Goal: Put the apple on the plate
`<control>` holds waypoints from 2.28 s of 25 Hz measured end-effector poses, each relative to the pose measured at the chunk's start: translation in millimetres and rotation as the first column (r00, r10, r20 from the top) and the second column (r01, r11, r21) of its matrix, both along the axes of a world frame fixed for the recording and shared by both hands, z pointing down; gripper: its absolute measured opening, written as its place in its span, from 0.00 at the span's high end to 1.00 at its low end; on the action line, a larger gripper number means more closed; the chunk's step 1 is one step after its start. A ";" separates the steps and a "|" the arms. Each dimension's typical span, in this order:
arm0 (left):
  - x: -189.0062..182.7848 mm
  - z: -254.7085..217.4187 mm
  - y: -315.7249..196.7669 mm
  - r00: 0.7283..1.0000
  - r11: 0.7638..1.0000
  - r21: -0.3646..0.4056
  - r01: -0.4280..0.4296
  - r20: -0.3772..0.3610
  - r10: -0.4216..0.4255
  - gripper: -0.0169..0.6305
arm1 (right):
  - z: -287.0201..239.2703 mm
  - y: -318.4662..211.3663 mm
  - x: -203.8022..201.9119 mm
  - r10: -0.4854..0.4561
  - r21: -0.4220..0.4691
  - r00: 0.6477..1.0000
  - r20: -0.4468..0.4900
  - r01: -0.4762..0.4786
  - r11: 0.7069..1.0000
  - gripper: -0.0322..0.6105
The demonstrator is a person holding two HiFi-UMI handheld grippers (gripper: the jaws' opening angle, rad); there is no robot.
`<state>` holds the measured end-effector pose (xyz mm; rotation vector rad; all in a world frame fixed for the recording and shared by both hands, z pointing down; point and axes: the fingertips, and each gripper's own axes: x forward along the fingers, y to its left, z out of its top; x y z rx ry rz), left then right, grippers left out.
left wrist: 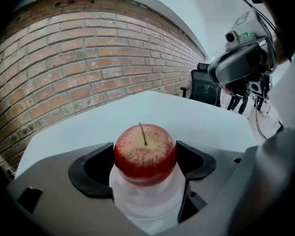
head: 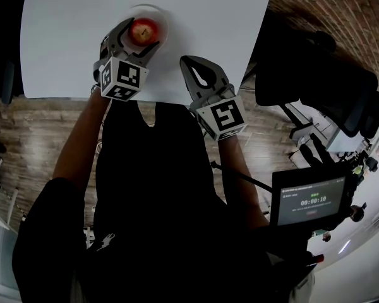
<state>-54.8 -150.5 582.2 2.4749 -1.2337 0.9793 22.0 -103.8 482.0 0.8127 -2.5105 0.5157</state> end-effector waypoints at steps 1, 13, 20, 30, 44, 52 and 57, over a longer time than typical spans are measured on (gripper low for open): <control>0.2 0.2 0.0 1.000 1.000 0.000 0.000 0.000 0.000 0.37 | 0.0 0.0 0.3 0.000 0.002 1.000 0.001 0.000 1.000 0.94; -0.2 0.8 -2.7 0.999 0.999 -0.013 0.029 -0.034 -0.029 0.33 | 0.7 0.1 4.1 0.004 0.003 1.000 0.000 -0.004 1.000 0.94; 1.1 -7.6 -4.0 0.999 1.000 0.011 0.028 -0.018 -0.028 0.33 | -1.2 -3.9 7.0 0.002 0.024 1.000 0.002 -0.002 1.000 0.94; 6.5 -40.3 -3.1 0.997 0.997 0.057 0.049 -0.067 -0.045 0.36 | -22.0 -19.7 6.5 0.019 0.091 0.999 0.048 -0.024 0.996 0.95; -7.8 -77.0 31.4 0.996 0.995 0.096 0.025 -0.088 -0.017 0.43 | -62.5 -0.6 -14.9 0.039 0.183 0.996 0.077 -0.052 0.982 0.94; -8.1 -102.6 40.0 0.996 0.992 0.126 0.007 -0.088 0.004 0.43 | -87.6 10.5 -17.9 0.045 0.221 0.996 0.083 -0.062 0.973 0.94; -11.9 -109.7 39.0 0.996 0.990 0.139 0.006 -0.085 0.006 0.44 | -97.6 9.3 -20.4 0.050 0.235 0.992 0.113 -0.075 0.969 0.95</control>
